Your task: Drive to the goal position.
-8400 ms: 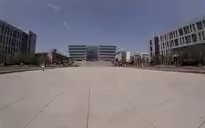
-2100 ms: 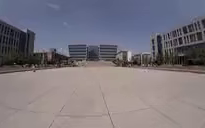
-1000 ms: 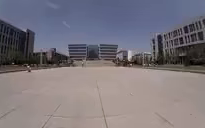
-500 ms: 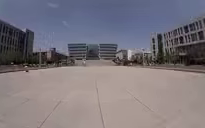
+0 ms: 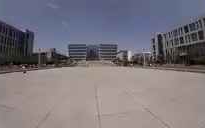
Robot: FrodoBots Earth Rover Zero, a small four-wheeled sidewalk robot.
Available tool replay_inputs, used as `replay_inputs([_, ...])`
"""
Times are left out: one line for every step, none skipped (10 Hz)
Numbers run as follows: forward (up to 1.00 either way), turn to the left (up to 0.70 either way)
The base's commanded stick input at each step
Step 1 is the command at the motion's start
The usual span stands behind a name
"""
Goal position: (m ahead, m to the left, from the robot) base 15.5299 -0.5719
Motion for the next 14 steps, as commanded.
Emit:
replay_inputs([0.7,0.02])
replay_inputs([0.7,0.02])
replay_inputs([0.7,0.02])
replay_inputs([0.7,0.02])
replay_inputs([0.7,0.02])
replay_inputs([0.7,0.02])
replay_inputs([0.7,0.02])
replay_inputs([0.7,0.02])
replay_inputs([0.7,0.02])
replay_inputs([0.7,0.02])
replay_inputs([0.7,0.02])
replay_inputs([0.7,0.02])
replay_inputs([0.7,0.02])
replay_inputs([0.7,0.02])
